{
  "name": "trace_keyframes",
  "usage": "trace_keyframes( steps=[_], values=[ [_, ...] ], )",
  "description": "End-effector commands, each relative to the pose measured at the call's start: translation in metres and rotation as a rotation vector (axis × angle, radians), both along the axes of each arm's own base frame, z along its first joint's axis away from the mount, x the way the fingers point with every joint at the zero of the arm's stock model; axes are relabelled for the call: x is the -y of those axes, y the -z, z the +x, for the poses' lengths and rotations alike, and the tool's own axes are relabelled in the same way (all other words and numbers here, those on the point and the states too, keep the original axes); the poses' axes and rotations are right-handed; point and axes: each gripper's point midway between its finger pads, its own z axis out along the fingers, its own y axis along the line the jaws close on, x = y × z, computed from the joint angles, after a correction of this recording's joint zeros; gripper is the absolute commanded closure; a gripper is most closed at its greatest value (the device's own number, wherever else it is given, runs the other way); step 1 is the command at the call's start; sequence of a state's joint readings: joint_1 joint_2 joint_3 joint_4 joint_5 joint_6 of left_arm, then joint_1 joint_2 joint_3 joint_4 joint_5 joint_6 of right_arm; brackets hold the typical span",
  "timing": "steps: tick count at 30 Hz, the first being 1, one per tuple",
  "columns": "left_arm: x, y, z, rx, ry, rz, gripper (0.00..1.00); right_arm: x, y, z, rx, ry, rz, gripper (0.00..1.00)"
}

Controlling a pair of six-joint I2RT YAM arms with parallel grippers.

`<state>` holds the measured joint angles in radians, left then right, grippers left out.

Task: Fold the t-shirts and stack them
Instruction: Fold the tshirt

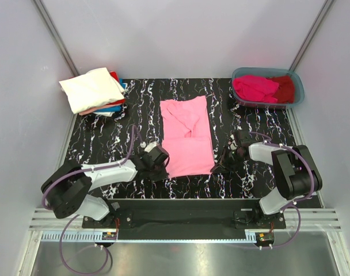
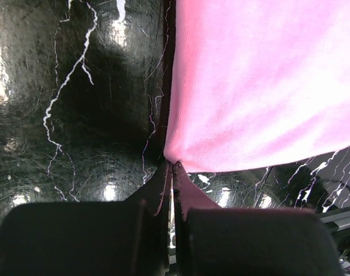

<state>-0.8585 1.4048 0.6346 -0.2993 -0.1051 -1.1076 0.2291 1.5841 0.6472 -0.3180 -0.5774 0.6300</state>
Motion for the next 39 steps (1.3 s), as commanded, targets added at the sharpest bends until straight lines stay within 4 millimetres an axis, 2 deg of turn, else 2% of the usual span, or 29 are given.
trace_keyframes(
  steps=[1, 7, 11, 18, 23, 25, 26, 27, 28, 29, 30, 31, 33, 34, 36, 37, 38, 39],
  values=[
    [-0.002, -0.003, 0.008, 0.041, -0.011, 0.040, 1.00, 0.013, 0.016, 0.000, 0.016, 0.016, -0.097, 1.00],
    [0.001, -0.013, 0.005, 0.071, 0.002, 0.041, 1.00, 0.016, 0.008, -0.010, 0.019, 0.051, -0.099, 1.00],
    [0.006, -0.025, -0.006, 0.092, 0.021, 0.041, 1.00, 0.015, -0.005, -0.021, 0.012, 0.076, -0.088, 1.00],
    [0.008, -0.046, -0.028, 0.105, 0.014, 0.016, 1.00, 0.015, -0.040, -0.043, 0.063, 0.112, -0.052, 1.00],
    [0.013, -0.079, -0.037, 0.136, 0.019, -0.030, 1.00, 0.013, -0.071, -0.063, 0.082, 0.108, -0.007, 1.00],
    [0.012, -0.099, -0.035, 0.155, 0.017, -0.044, 1.00, 0.012, -0.085, -0.063, 0.104, 0.107, 0.005, 1.00],
    [0.007, -0.103, -0.037, 0.153, 0.017, -0.026, 1.00, 0.013, -0.092, -0.065, 0.109, 0.112, 0.010, 1.00],
    [0.011, -0.119, -0.033, 0.179, 0.026, -0.042, 1.00, 0.013, -0.098, -0.064, 0.118, 0.114, 0.013, 1.00],
    [0.011, -0.128, -0.030, 0.198, 0.026, -0.044, 1.00, 0.011, -0.110, -0.057, 0.150, 0.115, 0.020, 1.00],
    [0.007, -0.133, -0.029, 0.207, 0.025, -0.024, 1.00, 0.012, -0.114, -0.055, 0.152, 0.117, 0.013, 1.00],
    [0.010, -0.150, -0.021, 0.246, 0.026, -0.033, 1.00, 0.011, -0.120, -0.051, 0.165, 0.115, 0.010, 1.00],
    [0.008, -0.155, -0.016, 0.255, 0.019, -0.023, 1.00, 0.010, -0.135, -0.041, 0.206, 0.110, 0.013, 1.00],
    [0.006, -0.168, -0.008, 0.271, 0.028, -0.017, 1.00, 0.012, -0.140, -0.029, 0.211, 0.113, -0.027, 1.00],
    [0.001, -0.170, 0.003, 0.272, 0.004, -0.013, 1.00, 0.012, -0.155, -0.017, 0.253, 0.114, -0.033, 1.00],
    [0.003, -0.179, 0.012, 0.274, 0.027, -0.036, 1.00, 0.015, -0.157, -0.004, 0.251, 0.122, -0.077, 1.00],
    [-0.002, -0.181, 0.025, 0.277, 0.004, -0.034, 1.00, 0.015, -0.169, 0.007, 0.290, 0.124, -0.084, 1.00],
    [-0.002, -0.184, 0.032, 0.281, 0.003, -0.041, 1.00, 0.014, -0.167, 0.015, 0.285, 0.122, -0.094, 1.00],
    [-0.001, -0.190, 0.037, 0.289, 0.022, -0.047, 1.00, 0.013, -0.177, 0.024, 0.308, 0.123, -0.095, 1.00]
  ],
)
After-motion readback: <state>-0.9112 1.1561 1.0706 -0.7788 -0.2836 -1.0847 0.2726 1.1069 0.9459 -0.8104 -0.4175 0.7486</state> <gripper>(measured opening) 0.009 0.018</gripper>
